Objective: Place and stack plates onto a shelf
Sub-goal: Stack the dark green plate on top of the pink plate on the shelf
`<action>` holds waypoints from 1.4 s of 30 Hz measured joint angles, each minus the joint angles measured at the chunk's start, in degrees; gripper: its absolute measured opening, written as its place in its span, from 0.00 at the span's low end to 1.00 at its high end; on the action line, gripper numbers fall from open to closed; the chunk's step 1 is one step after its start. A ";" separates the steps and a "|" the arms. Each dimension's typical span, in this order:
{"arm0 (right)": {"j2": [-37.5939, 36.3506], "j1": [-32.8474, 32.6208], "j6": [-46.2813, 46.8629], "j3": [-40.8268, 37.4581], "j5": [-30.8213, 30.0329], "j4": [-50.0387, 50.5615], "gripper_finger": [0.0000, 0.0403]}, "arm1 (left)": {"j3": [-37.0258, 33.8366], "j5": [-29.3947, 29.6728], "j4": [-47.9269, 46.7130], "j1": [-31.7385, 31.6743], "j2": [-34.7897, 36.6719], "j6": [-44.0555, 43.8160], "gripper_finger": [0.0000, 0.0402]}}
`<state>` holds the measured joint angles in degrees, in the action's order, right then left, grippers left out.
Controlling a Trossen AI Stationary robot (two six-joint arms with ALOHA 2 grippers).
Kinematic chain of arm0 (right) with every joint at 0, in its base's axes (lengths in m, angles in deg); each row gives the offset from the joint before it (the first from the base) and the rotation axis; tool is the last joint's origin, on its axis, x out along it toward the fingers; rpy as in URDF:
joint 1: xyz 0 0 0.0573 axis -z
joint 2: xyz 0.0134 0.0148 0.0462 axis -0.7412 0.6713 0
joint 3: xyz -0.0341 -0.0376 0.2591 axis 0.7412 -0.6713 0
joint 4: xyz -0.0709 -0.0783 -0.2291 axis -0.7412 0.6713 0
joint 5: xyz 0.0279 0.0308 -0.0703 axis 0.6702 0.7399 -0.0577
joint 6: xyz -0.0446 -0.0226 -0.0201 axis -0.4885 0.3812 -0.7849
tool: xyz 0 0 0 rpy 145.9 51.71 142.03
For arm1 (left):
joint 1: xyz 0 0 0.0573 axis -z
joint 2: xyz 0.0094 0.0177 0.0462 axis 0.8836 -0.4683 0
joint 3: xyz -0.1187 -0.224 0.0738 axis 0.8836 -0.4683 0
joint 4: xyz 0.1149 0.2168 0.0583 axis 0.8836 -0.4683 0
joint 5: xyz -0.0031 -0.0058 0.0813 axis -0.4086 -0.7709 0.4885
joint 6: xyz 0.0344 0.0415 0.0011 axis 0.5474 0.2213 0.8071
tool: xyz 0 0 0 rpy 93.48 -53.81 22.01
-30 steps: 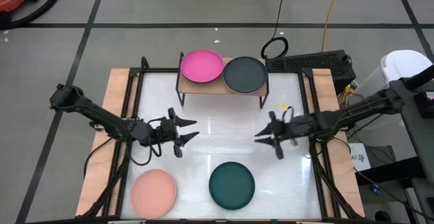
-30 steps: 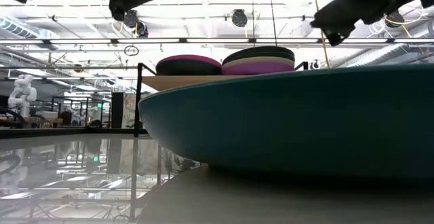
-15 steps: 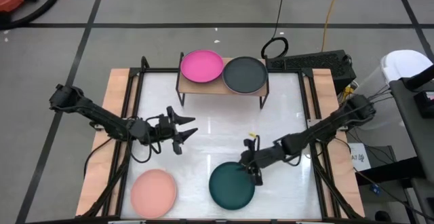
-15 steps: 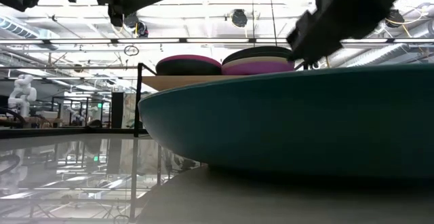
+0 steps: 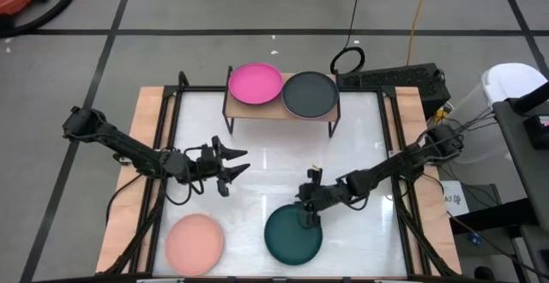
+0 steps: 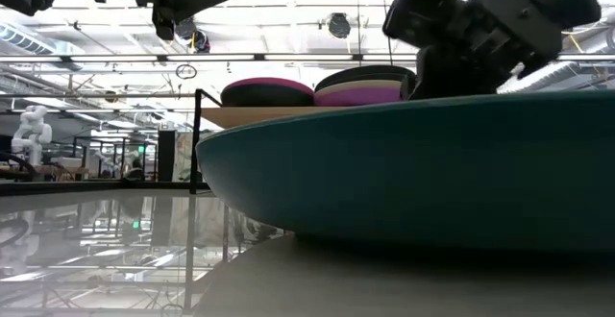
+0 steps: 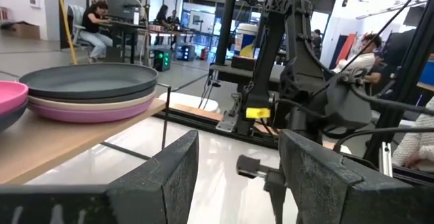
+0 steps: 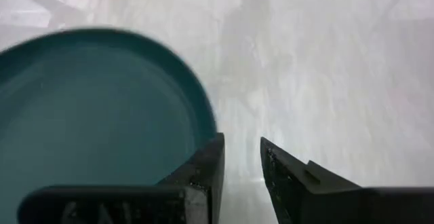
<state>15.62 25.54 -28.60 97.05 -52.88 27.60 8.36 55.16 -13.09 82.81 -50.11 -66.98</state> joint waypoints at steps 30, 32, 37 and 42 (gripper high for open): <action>0.94 1.27 0.29 -0.08 10.52 2.85 0.00 | 0.00 -1.42 -0.35 -0.04 0.00 -0.39 0.52; -0.72 1.61 -0.07 -0.09 9.14 3.09 0.00 | -0.02 -1.44 -0.41 0.07 0.53 -0.45 0.52; -8.15 3.85 -1.69 -0.09 3.98 3.38 0.00 | -0.02 -1.22 -4.16 1.73 4.82 5.12 0.52; -17.49 10.44 -5.36 -0.09 -0.64 1.69 0.00 | -0.04 2.71 -12.66 2.29 8.78 6.89 0.52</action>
<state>-1.87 35.99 -33.96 96.96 -53.52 29.28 8.31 57.87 -25.76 85.09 -41.32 -60.09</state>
